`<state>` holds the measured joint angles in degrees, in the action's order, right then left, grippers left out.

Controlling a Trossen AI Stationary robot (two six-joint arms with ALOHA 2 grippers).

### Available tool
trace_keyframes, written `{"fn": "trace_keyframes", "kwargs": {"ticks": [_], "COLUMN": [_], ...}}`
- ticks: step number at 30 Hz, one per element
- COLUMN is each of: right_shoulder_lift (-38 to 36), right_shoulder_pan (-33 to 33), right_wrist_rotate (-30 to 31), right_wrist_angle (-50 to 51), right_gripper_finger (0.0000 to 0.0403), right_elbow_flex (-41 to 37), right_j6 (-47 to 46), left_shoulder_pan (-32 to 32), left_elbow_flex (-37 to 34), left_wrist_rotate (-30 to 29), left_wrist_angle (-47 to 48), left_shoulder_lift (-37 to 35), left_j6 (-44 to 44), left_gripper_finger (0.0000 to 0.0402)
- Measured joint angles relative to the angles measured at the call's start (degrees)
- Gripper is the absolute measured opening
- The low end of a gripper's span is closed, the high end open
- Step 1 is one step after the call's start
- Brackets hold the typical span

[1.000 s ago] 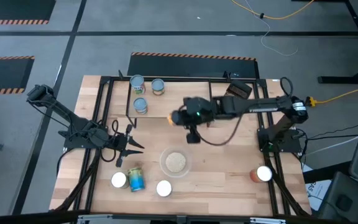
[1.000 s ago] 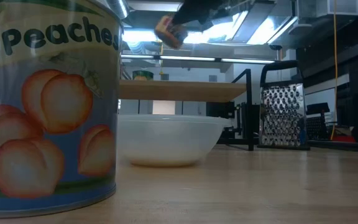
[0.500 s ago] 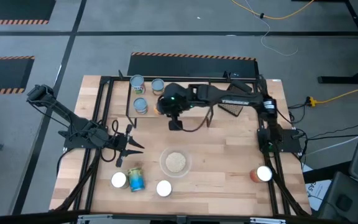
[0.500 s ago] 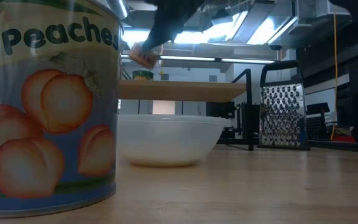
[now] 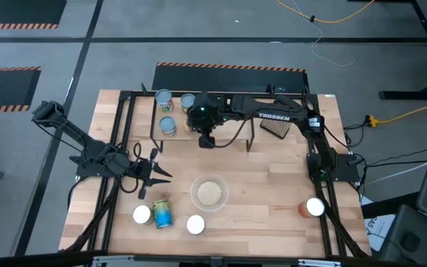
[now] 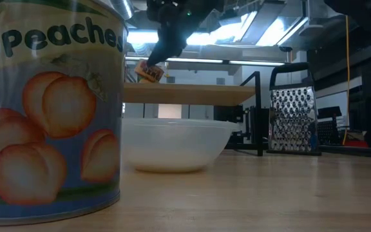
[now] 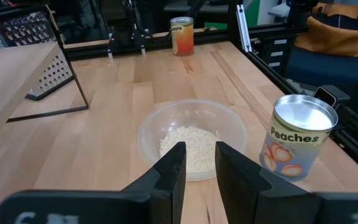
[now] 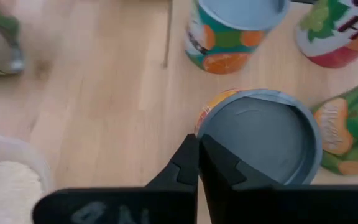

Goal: Pick and place cans onto a shelf
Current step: Put the small canned pineapple on the shelf

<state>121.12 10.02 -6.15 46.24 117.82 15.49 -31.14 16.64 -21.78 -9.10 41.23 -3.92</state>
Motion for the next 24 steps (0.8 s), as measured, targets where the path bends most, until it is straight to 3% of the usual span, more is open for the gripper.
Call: {"fn": "trace_keyframes", "kwargs": {"ticks": [24], "right_shoulder_lift": [1.6], "right_shoulder_pan": [0.0], "right_wrist_rotate": [-0.1], "right_wrist_angle": [1.1], "right_gripper_finger": [0.0009], "right_elbow_flex": [0.0], "right_j6": [0.2], "left_shoulder_pan": [0.0], "left_elbow_flex": [0.0], "left_wrist_rotate": [0.0], "left_wrist_angle": [0.0], "left_shoulder_lift": [0.0], "left_j6": [0.0], "left_gripper_finger": [0.0079]}}
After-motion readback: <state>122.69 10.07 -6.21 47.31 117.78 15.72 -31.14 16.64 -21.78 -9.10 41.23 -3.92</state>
